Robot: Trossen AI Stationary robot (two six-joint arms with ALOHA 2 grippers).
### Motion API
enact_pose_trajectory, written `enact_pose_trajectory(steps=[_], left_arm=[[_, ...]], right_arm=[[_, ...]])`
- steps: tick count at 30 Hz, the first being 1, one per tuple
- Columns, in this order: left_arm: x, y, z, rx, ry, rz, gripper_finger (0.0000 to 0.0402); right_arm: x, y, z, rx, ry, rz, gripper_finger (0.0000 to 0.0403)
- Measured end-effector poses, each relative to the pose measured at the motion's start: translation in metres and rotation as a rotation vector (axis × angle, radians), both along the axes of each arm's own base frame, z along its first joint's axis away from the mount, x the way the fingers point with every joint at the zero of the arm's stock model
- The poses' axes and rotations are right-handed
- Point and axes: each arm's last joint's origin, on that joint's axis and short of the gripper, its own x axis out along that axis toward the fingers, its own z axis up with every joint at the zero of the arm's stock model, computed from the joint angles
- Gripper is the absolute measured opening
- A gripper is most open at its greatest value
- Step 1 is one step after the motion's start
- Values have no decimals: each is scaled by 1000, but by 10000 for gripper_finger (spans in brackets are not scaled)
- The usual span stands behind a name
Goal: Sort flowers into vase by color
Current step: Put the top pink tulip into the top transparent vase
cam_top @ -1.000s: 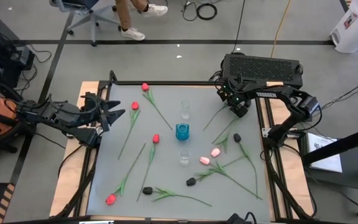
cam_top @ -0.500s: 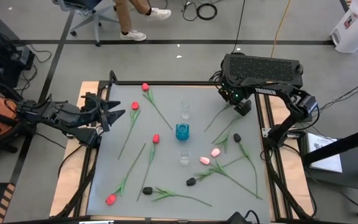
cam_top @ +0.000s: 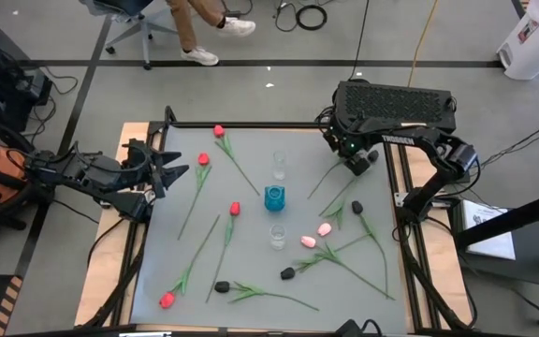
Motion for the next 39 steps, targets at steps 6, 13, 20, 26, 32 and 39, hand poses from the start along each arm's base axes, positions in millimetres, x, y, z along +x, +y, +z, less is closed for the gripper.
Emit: enact_pose_trajectory(steps=[6,13,20,26,32,39], left_arm=[[0,0,0,0,0,0,319],[0,0,0,-1,0,-1,319],[0,-1,0,-13,-1,-20,319],[0,-1,0,-13,-1,-20,319],[0,-1,0,-13,-1,-20,319],[0,-1,0,-13,-1,-20,319]], right_arm=[[-8,-2,-6,41,74,65,215],[0,-9,-18,40,36,109,217],[1,-8,-24,63,65,125,217],[-3,-5,-24,94,103,143,217],[-7,-1,-25,140,148,173,217],[-9,1,-25,153,162,191,217]])
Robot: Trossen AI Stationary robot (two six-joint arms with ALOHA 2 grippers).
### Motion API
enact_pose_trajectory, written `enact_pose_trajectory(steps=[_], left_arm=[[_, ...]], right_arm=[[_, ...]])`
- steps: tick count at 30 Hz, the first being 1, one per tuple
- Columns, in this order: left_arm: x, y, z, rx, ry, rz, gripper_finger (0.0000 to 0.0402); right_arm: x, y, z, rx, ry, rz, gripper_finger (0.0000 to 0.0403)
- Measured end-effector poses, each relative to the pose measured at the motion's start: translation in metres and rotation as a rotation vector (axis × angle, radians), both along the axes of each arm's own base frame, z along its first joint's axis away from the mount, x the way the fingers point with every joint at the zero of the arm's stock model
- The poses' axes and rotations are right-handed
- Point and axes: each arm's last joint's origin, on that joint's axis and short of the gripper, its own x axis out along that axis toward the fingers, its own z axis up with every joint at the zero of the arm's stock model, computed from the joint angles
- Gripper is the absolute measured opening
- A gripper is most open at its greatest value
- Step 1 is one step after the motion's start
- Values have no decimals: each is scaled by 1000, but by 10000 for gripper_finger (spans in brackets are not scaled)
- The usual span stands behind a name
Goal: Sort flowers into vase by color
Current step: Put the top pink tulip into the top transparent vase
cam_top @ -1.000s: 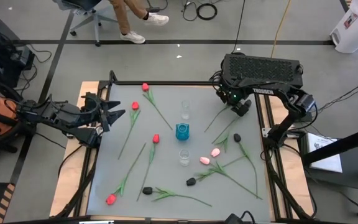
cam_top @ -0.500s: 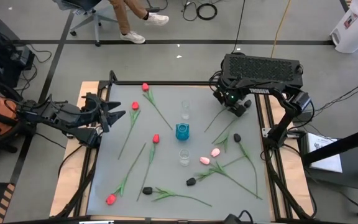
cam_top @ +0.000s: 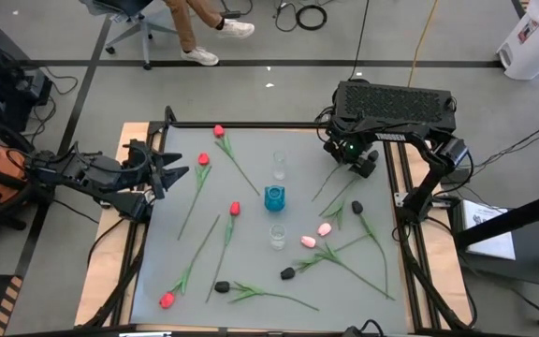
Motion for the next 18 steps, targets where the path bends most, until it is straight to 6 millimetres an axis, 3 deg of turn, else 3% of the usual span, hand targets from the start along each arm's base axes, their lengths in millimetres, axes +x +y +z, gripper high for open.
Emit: enact_pose_trajectory(steps=[8,18], left_arm=[[0,0,0,0,0,0,319],[0,0,0,-1,0,0,319]], right_arm=[[0,0,0,0,2,0,206],[0,0,0,0,4,4,133]])
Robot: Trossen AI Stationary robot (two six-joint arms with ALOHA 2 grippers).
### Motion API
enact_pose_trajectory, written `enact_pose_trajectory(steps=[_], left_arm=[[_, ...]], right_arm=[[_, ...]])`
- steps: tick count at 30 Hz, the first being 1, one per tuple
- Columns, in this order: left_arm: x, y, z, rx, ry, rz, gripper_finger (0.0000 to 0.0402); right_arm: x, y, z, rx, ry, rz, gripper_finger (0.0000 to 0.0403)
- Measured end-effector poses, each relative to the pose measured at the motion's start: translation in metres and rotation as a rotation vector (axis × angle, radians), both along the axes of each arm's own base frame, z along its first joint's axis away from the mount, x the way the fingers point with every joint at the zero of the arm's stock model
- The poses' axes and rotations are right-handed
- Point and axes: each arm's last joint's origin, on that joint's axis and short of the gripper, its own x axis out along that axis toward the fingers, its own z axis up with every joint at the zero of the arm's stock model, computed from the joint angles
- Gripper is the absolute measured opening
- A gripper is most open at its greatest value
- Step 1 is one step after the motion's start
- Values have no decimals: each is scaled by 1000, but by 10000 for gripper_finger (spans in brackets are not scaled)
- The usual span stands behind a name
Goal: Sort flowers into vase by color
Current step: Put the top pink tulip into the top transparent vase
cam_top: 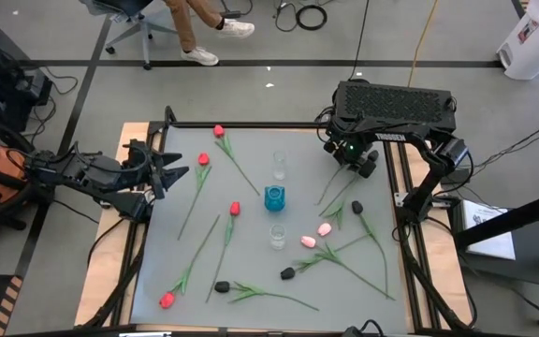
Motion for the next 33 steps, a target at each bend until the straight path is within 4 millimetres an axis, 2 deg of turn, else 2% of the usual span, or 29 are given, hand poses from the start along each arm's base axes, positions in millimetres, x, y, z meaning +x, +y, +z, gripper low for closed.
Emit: enact_pose_trajectory(steps=[18,33], left_arm=[[0,0,0,-1,-1,0,319],[0,0,0,-1,-1,0,319]], right_arm=[[0,0,0,7,-7,39,7],[3,5,5,-16,-18,145,1]])
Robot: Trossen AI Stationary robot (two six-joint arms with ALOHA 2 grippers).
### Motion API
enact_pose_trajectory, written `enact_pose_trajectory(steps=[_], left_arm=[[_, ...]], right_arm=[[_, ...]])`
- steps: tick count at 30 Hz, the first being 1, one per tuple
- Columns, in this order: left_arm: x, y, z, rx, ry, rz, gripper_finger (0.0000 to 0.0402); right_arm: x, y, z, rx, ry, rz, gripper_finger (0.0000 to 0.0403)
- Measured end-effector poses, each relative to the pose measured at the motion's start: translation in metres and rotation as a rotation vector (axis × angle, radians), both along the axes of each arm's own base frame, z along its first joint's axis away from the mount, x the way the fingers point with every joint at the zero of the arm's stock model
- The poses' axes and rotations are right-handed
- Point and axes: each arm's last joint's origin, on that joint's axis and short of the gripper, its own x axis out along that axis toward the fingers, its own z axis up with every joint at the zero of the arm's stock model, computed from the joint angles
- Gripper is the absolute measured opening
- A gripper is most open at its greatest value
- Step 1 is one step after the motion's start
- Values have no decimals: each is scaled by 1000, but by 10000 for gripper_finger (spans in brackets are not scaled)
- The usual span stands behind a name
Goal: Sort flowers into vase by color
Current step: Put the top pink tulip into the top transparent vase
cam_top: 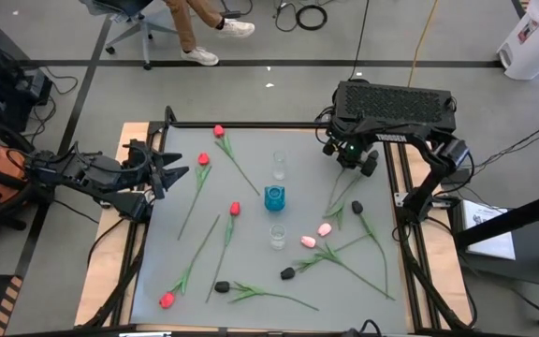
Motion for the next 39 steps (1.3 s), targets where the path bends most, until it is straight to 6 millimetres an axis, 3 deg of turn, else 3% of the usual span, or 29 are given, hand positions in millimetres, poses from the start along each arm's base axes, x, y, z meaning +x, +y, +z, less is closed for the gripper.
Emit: enact_pose_trajectory(steps=[11,20,39], left_arm=[[0,0,0,8,3,-2,319],[0,0,0,8,3,-2,319],[0,0,0,12,3,9,319]], right_arm=[[-4,5,40,-210,-65,48,0],[-10,8,86,-467,-190,97,0],[-37,48,186,-1018,-488,340,0]])
